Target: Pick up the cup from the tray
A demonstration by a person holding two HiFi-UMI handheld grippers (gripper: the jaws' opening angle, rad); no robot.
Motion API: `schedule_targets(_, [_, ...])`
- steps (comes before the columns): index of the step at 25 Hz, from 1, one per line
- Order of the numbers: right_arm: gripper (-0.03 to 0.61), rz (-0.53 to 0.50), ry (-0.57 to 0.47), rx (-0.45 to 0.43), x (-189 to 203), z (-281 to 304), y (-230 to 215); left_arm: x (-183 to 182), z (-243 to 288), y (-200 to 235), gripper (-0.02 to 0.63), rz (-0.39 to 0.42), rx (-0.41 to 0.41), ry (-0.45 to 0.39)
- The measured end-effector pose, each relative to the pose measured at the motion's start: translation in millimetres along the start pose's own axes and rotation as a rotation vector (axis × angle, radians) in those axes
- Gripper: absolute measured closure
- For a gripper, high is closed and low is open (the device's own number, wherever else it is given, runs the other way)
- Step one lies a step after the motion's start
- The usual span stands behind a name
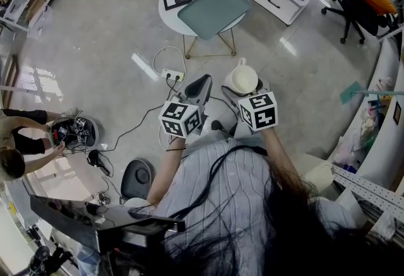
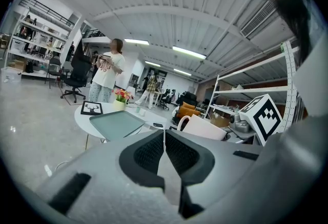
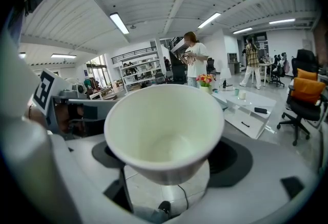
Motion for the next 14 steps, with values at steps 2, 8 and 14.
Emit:
schedule_targets(2, [0.156,0.0,0.001,0.0,-0.8,0.4,-0.5,-0.9,0.2,0.5,0.6,0.0,0.0,-0.001])
schedule_targets(8, [0.156,-0.01,0.007,-0.003,-4.0,4.7,0.7,-2.3,-0.4,5.9,0.6,-0.008,-0.006,-0.009])
schedule_targets(14, [0.156,-0.017,0.015,-0.007,-5.2,8.6,-2.0,-4.6,2.8,8.9,0.6,-0.013,-0.01,-0.016])
Point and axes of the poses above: the fingertips, and each gripper's own axes: z forward along the fingers, y to its left, x out of its underside, the point moved 2 cm from there along -z, backward along the fingers, and after that the axes turned 12 degrees about y, right-handed, at the moved point
